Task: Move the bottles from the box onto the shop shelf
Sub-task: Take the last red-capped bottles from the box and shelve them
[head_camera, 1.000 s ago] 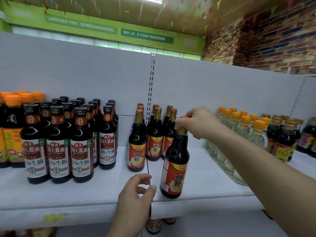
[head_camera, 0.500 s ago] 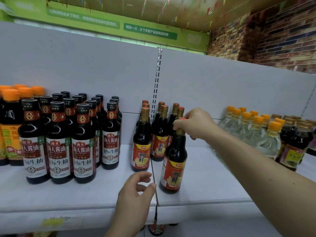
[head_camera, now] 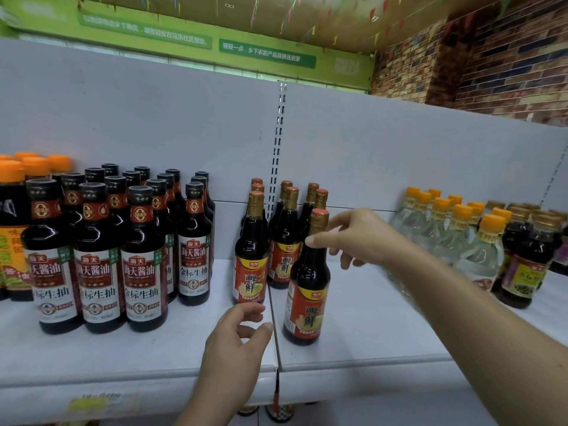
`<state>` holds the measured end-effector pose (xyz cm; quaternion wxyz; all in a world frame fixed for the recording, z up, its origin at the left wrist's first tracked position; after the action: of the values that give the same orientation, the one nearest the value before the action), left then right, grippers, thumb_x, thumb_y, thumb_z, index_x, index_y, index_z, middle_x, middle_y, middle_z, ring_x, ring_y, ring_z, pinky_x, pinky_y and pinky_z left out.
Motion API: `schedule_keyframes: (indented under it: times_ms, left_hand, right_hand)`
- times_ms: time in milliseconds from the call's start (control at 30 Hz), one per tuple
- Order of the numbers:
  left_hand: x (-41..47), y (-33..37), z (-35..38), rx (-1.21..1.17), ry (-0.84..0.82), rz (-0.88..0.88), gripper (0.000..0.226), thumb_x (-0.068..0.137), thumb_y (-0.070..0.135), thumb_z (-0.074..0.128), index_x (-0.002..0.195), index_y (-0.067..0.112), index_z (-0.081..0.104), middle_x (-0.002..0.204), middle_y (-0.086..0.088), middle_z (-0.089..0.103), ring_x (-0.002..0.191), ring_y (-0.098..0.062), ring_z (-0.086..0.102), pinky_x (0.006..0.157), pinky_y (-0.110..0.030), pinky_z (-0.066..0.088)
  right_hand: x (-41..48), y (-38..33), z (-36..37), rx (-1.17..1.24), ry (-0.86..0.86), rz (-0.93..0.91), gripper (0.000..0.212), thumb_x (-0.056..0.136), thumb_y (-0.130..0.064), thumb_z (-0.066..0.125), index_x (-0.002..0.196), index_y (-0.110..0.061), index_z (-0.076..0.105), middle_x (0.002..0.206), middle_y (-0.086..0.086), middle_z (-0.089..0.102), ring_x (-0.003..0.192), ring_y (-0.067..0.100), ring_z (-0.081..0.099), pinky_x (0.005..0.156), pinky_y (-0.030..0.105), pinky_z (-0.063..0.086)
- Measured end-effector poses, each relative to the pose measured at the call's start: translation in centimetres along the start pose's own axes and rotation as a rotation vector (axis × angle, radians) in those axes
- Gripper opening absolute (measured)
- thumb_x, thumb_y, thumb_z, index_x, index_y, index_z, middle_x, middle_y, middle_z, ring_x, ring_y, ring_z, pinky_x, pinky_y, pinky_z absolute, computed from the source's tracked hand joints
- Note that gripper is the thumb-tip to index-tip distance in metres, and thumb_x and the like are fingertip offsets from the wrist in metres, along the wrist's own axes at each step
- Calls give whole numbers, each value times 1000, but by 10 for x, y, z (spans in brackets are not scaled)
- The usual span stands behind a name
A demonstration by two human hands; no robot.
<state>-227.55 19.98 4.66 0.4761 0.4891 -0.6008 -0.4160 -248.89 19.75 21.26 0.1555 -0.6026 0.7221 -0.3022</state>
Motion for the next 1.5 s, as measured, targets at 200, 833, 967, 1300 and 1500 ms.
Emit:
schedule_keyframes:
  times_ms: [200, 833, 967, 1300, 1500]
  left_hand:
    - [8, -1, -9, -6, 38, 11, 18, 94, 24, 70, 107, 38, 67, 108, 15, 68, 90, -9, 63, 70, -21, 45]
    - [12, -7, -12, -2, 39, 0, 17, 95, 23, 69, 109, 33, 67, 108, 13, 68, 91, -10, 63, 71, -21, 45]
    - [12, -8, -11, 0, 34, 3, 16, 95, 24, 70, 108, 34, 67, 106, 12, 69, 91, -9, 63, 71, -20, 45]
    - [17, -10, -12, -6, 31, -1, 15, 95, 24, 70, 106, 34, 67, 107, 13, 69, 93, -9, 63, 71, -19, 44]
    - [26, -10, -13, 16, 33, 9, 16, 95, 23, 70, 103, 37, 67, 107, 14, 68, 91, -8, 63, 69, -18, 44]
  right_hand:
    - [-20, 65, 45, 216, -130, 93, 70, 71, -46, 90, 131, -27, 58, 113, -8, 71, 95, 11, 71, 78, 30, 59]
    - [-29, 98, 116, 397, 127, 32, 74, 76, -31, 88, 140, -35, 50, 128, -17, 62, 104, -2, 61, 76, 14, 50]
    - [-25, 99, 119, 404, 138, 27, 74, 77, -32, 88, 141, -33, 50, 128, -17, 63, 108, 2, 62, 84, 21, 54]
    - [-9, 96, 125, 415, 151, 37, 73, 81, -32, 84, 144, -34, 46, 131, -16, 61, 113, 9, 62, 97, 34, 56]
    - [1, 93, 129, 423, 155, 40, 75, 81, -33, 84, 145, -35, 45, 127, -16, 61, 114, 10, 62, 102, 41, 55]
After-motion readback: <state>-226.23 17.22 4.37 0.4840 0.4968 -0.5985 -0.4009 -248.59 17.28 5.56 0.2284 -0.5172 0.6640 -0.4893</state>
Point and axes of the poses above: each hand's wrist, its own x-axis towards the middle knuckle, its own z-axis out of the palm, y = z × x, the point moved 4 cm from there along x, towards the middle knuckle
